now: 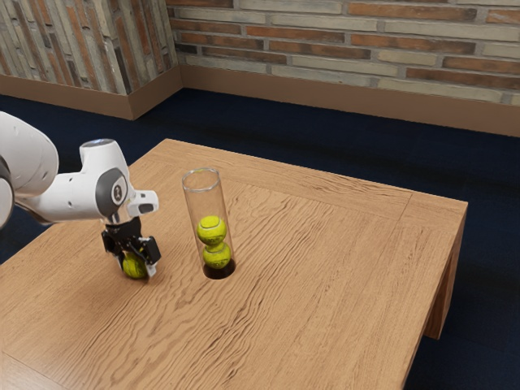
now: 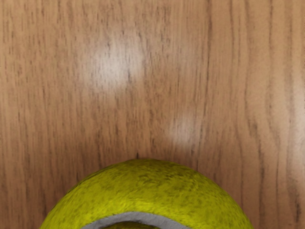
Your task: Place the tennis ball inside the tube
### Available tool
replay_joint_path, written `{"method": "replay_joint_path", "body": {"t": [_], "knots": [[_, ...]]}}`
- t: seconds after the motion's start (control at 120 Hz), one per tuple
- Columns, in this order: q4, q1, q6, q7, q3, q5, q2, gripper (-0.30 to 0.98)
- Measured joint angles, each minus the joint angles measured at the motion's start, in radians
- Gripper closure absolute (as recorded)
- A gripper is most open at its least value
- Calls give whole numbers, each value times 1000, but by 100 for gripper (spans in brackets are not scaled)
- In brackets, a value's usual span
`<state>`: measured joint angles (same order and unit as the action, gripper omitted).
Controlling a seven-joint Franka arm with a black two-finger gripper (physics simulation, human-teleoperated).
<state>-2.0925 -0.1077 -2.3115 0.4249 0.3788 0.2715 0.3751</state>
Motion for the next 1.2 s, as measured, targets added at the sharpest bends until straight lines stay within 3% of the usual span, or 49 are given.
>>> {"method": "replay_joint_path", "body": {"t": [0.342,0.817,1.2], "knots": [[7,3,-12,14,0,2,3,23],[63,4,0,23,35,-54,-81,29],[300,-15,152,-18,15,-232,-197,31]]}}
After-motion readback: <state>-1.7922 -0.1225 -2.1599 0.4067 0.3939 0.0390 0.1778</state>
